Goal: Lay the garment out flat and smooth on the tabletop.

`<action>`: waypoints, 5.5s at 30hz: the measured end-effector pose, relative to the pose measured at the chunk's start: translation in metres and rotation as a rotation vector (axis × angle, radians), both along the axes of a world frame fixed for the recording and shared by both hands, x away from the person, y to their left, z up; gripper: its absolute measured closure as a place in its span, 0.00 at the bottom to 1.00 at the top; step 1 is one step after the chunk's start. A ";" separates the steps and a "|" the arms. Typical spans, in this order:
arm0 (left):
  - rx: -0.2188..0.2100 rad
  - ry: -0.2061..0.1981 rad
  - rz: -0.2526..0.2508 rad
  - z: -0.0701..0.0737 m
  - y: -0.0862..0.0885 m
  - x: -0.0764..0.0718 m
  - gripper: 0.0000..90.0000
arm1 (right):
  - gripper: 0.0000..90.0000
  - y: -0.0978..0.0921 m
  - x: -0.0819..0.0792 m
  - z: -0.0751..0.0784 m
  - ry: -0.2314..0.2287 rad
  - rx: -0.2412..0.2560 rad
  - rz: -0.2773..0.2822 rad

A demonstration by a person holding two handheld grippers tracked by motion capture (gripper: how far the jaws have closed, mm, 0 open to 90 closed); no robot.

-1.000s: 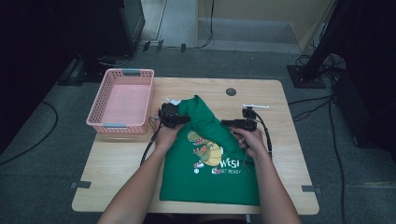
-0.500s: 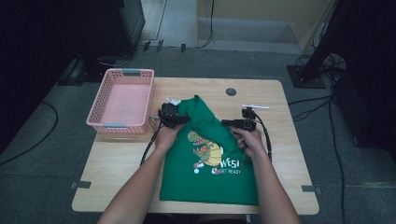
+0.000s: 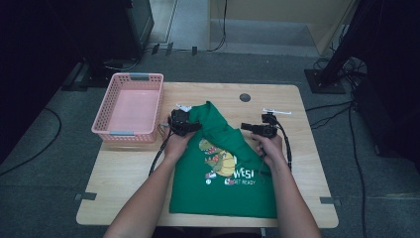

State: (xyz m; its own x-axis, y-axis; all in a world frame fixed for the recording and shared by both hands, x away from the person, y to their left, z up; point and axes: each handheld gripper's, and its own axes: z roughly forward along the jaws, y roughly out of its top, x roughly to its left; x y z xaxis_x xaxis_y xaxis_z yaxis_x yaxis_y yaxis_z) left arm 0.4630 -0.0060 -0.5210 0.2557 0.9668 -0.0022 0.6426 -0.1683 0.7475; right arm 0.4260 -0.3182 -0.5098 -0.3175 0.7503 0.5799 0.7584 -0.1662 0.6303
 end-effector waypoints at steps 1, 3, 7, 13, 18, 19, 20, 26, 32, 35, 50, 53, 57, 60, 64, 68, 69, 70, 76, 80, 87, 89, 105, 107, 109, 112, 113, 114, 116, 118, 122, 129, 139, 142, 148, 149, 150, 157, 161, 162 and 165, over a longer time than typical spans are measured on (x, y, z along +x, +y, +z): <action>0.000 0.000 0.000 0.000 0.000 0.000 0.23 | 0.98 -0.001 0.000 0.000 0.003 0.004 0.000; 0.000 0.000 0.000 0.000 0.000 0.000 0.23 | 0.91 -0.002 0.001 -0.002 0.023 0.023 0.008; 0.000 0.000 0.000 0.000 0.000 0.000 0.23 | 0.86 0.002 0.003 -0.007 0.059 0.045 0.012; 0.000 0.000 0.000 0.000 0.000 0.000 0.23 | 0.83 0.006 0.006 -0.014 0.096 0.060 0.013; 0.000 0.000 0.000 0.000 0.000 0.000 0.23 | 0.87 0.009 0.007 -0.015 0.101 0.058 0.015; 0.000 0.000 0.000 0.000 0.000 0.000 0.23 | 0.91 0.010 0.006 -0.015 0.093 0.046 0.028; 0.000 0.000 0.000 0.000 0.000 0.000 0.23 | 0.95 0.011 0.006 -0.015 0.083 0.033 0.034; 0.000 0.000 0.000 0.000 0.000 0.000 0.23 | 1.00 0.006 0.002 -0.008 0.015 -0.004 0.017; 0.000 0.000 0.000 0.000 0.000 0.000 0.23 | 1.00 -0.008 0.000 -0.003 -0.023 -0.017 -0.057; -0.001 0.000 0.000 0.000 0.000 0.000 0.23 | 1.00 -0.018 -0.001 0.000 -0.043 -0.056 -0.115; 0.000 0.000 0.000 0.000 0.000 0.000 0.23 | 1.00 -0.088 0.002 -0.011 -0.040 -0.226 -0.491; 0.000 0.000 -0.001 0.000 0.000 0.000 0.23 | 1.00 -0.096 0.006 -0.014 -0.028 -0.267 -0.528; 0.000 0.000 0.000 0.000 0.000 0.000 0.23 | 1.00 -0.096 0.009 -0.011 -0.055 -0.347 -0.527; 0.001 0.000 0.001 0.000 0.000 0.000 0.23 | 1.00 -0.098 0.011 -0.008 -0.086 -0.374 -0.536; 0.000 0.000 0.001 0.000 0.000 0.000 0.23 | 1.00 -0.094 0.019 -0.004 -0.128 -0.498 -0.472; 0.000 0.000 0.000 0.000 0.000 0.000 0.23 | 1.00 -0.093 0.026 -0.004 -0.134 -0.547 -0.438; 0.001 0.000 0.000 0.000 0.000 0.000 0.23 | 0.98 -0.094 0.026 -0.004 -0.131 -0.531 -0.442; 0.000 0.000 0.001 0.000 0.000 0.000 0.23 | 0.94 -0.096 0.026 -0.005 -0.130 -0.515 -0.453; -0.002 -0.001 0.005 0.000 0.000 0.000 0.23 | 0.29 -0.104 0.018 0.000 -0.153 -0.489 -0.598; -0.002 -0.001 0.005 0.000 0.000 0.000 0.23 | 0.09 -0.101 0.013 0.012 -0.201 -0.482 -0.509; 0.000 0.000 0.003 0.000 0.000 0.000 0.23 | 0.00 -0.100 -0.002 0.029 -0.240 -0.406 -0.410; -0.001 0.001 0.003 0.000 0.000 0.000 0.22 | 0.00 -0.102 -0.007 0.031 -0.255 -0.381 -0.403; 0.008 0.038 -0.062 -0.001 -0.002 0.002 0.02 | 0.00 -0.099 -0.046 0.043 -0.240 -0.363 -0.305; 0.008 0.038 -0.062 -0.001 -0.002 0.002 0.02 | 0.00 -0.099 -0.051 0.042 -0.236 -0.367 -0.299; 0.007 0.038 -0.063 -0.001 -0.002 0.002 0.02 | 0.00 -0.100 -0.055 0.041 -0.235 -0.374 -0.297; 0.006 0.041 -0.065 -0.001 -0.002 0.002 0.01 | 0.00 -0.101 -0.062 0.040 -0.241 -0.378 -0.300; 0.007 0.041 -0.065 -0.001 -0.002 0.002 0.01 | 0.00 -0.101 -0.064 0.040 -0.238 -0.378 -0.302; 0.008 0.041 -0.065 -0.001 -0.002 0.002 0.01 | 0.00 -0.101 -0.067 0.040 -0.237 -0.380 -0.304; 0.007 0.041 -0.065 -0.001 -0.002 0.002 0.01 | 0.00 -0.102 -0.072 0.040 -0.241 -0.386 -0.306; 0.007 0.041 -0.066 -0.001 -0.002 0.001 0.01 | 0.00 -0.102 -0.077 0.040 -0.242 -0.391 -0.304; 0.008 0.041 -0.064 -0.001 -0.002 0.001 0.01 | 0.00 -0.104 -0.088 0.039 -0.246 -0.391 -0.301; 0.006 0.041 -0.064 -0.001 -0.002 0.001 0.01 | 0.00 -0.110 -0.106 0.038 -0.243 -0.398 -0.304; 0.012 0.045 -0.071 -0.001 -0.002 0.001 0.00 | 0.00 -0.121 -0.133 0.030 -0.233 -0.401 -0.317; 0.012 0.045 -0.071 -0.001 -0.002 0.001 0.00 | 0.00 -0.127 -0.142 0.025 -0.220 -0.397 -0.328; 0.018 0.045 -0.068 -0.001 -0.002 0.001 0.00 | 0.00 -0.139 -0.158 0.015 -0.201 -0.400 -0.346; 0.017 0.045 -0.067 -0.001 -0.002 0.001 0.00 | 0.00 -0.140 -0.160 0.014 -0.197 -0.398 -0.350; 0.017 0.045 -0.066 -0.001 -0.002 0.001 0.00 | 0.00 -0.142 -0.162 0.012 -0.194 -0.399 -0.351; 0.018 0.045 -0.066 -0.001 -0.002 0.001 0.00 | 0.00 -0.148 -0.176 0.003 -0.178 -0.413 -0.362; 0.018 0.045 -0.065 -0.001 -0.002 0.001 0.00 | 0.00 -0.150 -0.185 0.000 -0.175 -0.431 -0.366; 0.018 0.045 -0.065 -0.001 -0.002 0.001 0.00 | 0.00 -0.151 -0.188 -0.001 -0.177 -0.439 -0.367; 0.018 0.045 -0.065 -0.001 -0.002 0.001 0.00 | 0.00 -0.151 -0.197 -0.003 -0.181 -0.449 -0.362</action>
